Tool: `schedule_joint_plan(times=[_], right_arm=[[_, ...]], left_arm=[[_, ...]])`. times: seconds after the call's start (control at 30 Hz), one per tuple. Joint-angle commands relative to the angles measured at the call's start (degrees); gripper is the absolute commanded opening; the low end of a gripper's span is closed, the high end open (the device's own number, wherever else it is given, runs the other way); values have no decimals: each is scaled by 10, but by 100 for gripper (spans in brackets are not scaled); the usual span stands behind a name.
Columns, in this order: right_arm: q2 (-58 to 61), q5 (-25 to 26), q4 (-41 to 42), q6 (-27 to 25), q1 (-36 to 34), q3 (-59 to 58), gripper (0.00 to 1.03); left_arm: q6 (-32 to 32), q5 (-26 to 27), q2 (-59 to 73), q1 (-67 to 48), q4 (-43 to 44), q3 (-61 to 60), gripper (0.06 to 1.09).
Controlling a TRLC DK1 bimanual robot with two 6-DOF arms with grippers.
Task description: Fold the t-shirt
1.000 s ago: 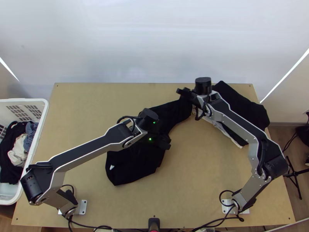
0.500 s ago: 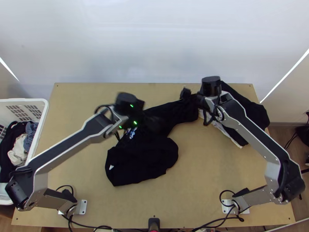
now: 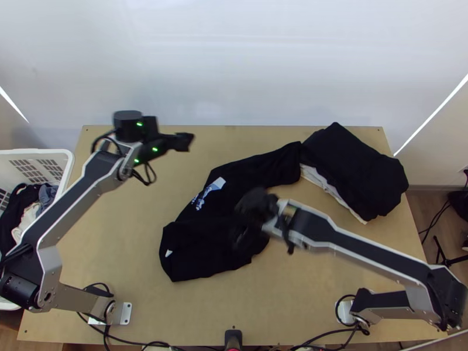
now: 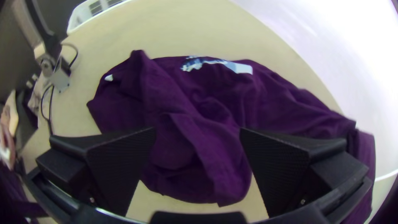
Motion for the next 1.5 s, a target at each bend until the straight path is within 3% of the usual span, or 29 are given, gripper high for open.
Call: schedule_joint_plan(times=[0.0, 0.2, 0.3, 0.4, 0.57, 0.93, 1.0, 1.27, 1.3, 1.37, 1.4, 1.47], right_arm=[[-23, 47, 170, -195, 123, -106, 93], [26, 88, 316, -294, 130, -128, 93], [49, 90, 364, -304, 132, -123, 93], [67, 94, 367, -297, 141, -114, 92], [72, 98, 357, -254, 153, -112, 59], [90, 98, 351, -210, 147, -141, 60], [95, 98, 364, -210, 144, -154, 66], [138, 98, 450, -209, 134, -172, 65], [146, 98, 462, -207, 131, -171, 63], [158, 98, 484, -207, 128, -171, 41], [162, 98, 496, -207, 126, -171, 35], [170, 98, 500, -207, 123, -169, 35]], left_arm=[[7, -22, 3, 102, 8, -13, 104], [7, -33, 4, 148, 9, -25, 104], [9, -33, 6, 161, 12, -28, 104], [11, -33, 7, 167, 15, -29, 104], [16, -33, 10, 173, 25, -27, 104], [21, -33, 17, 175, 28, -23, 104], [22, -33, 19, 175, 28, -21, 104], [25, -33, 20, 172, 28, -21, 104], [25, -33, 20, 171, 28, -20, 104], [27, -33, 22, 170, 28, -18, 104], [28, -33, 22, 169, 27, -17, 104], [30, -33, 25, 168, 27, -13, 104]])
